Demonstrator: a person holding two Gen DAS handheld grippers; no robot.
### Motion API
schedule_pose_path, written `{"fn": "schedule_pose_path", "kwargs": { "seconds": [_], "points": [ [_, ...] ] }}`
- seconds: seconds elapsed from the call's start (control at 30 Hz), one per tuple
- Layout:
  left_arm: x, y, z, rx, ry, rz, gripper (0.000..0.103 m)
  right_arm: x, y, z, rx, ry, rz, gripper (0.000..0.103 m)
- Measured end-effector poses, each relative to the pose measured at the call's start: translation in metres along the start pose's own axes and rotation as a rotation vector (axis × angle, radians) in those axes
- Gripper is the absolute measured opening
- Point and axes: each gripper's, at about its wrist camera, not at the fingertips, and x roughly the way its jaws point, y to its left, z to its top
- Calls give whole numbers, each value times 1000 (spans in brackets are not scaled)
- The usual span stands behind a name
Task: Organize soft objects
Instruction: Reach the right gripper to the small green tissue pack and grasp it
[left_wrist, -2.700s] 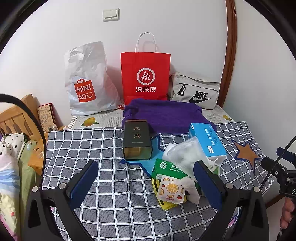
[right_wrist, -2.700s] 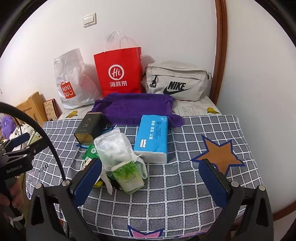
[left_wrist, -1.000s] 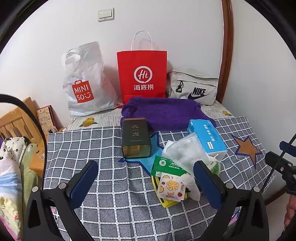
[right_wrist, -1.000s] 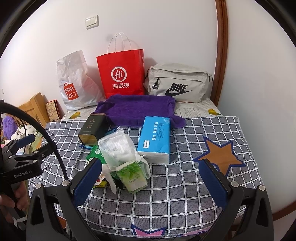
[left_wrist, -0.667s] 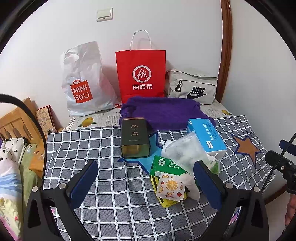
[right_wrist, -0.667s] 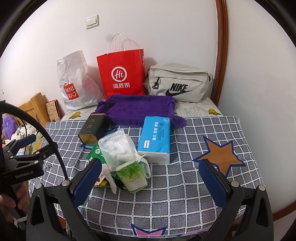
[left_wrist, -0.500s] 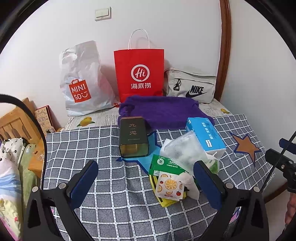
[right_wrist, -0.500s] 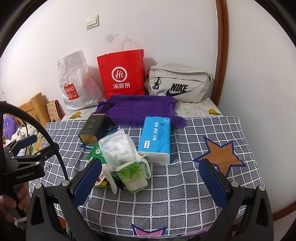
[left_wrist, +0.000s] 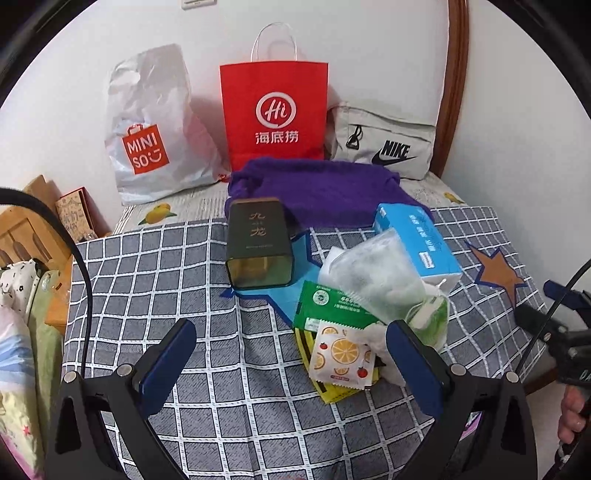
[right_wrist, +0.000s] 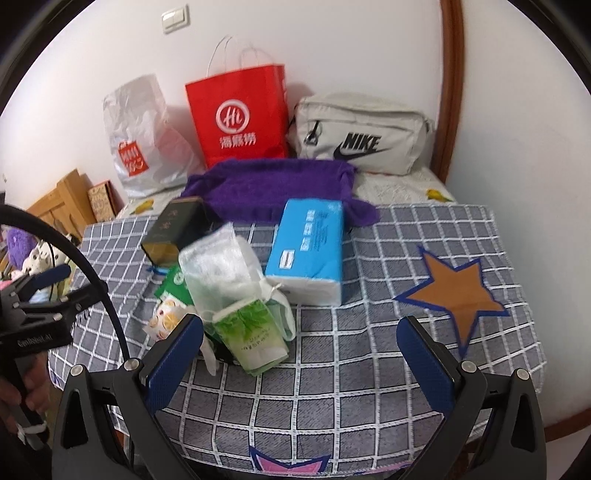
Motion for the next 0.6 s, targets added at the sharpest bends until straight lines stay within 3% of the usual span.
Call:
{"fn": "schedule_pose_path", "kwargs": {
  "seconds": [0.27,0.6],
  "points": [
    [26,6,-6,-12,57,-5,103,52,11,-19,-68,72,74,103],
    [52,31,-12,-69,112,6,103,98,29,-33,-150,79,133,103]
  ]
}}
